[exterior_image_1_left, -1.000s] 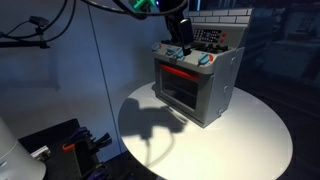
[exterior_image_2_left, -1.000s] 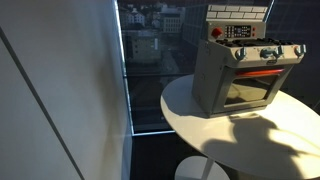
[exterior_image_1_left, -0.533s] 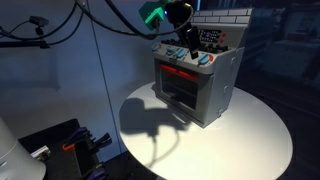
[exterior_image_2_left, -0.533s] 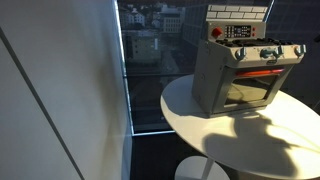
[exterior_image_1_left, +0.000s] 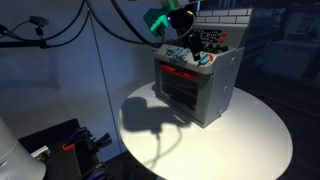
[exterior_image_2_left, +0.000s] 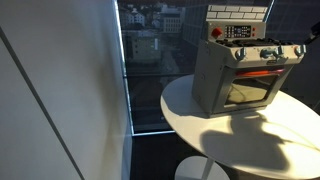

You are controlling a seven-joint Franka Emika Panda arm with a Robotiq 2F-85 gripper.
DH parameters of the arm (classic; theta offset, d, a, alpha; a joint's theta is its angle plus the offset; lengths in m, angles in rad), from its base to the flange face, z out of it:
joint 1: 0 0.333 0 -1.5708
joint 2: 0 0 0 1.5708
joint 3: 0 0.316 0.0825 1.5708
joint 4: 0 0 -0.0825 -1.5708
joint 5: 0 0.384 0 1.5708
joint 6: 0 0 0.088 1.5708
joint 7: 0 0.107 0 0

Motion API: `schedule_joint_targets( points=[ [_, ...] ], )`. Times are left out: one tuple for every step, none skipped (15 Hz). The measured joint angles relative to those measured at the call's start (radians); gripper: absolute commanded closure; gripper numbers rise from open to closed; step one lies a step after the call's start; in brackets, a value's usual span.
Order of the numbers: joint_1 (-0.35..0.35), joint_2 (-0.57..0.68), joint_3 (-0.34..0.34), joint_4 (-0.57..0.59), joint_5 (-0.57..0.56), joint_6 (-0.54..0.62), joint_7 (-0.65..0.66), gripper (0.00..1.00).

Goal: Turn the knob to the far right

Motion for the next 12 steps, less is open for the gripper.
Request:
schedule_joint_targets(
  points=[
    [0.000, 0.000, 0.000, -0.001, 0.000, 0.000, 0.000, 0.00],
    [0.000, 0.000, 0.000, -0.002, 0.000, 0.002, 0.000, 0.00],
    [0.000, 0.001, 0.000, -0.002, 0.000, 0.010, 0.000, 0.00],
    [0.001, 0.002, 0.000, -0.002, 0.000, 0.021, -0.001, 0.00],
    [0.003, 0.004, 0.000, -0.002, 0.002, 0.032, -0.002, 0.00],
    [0.006, 0.006, 0.000, -0.002, 0.011, 0.046, -0.009, 0.00],
    [0.009, 0.009, 0.000, -0.002, 0.022, 0.060, -0.018, 0.00],
    [0.011, 0.014, 0.000, -0.001, 0.036, 0.071, -0.026, 0.00],
    [0.014, 0.019, 0.000, -0.001, 0.051, 0.083, -0.037, 0.00],
    [0.017, 0.024, 0.000, 0.000, 0.068, 0.094, -0.050, 0.00],
    [0.020, 0.029, 0.000, 0.001, 0.087, 0.104, -0.065, 0.00],
    [0.022, 0.033, -0.001, 0.002, 0.103, 0.110, -0.077, 0.00]
  ],
)
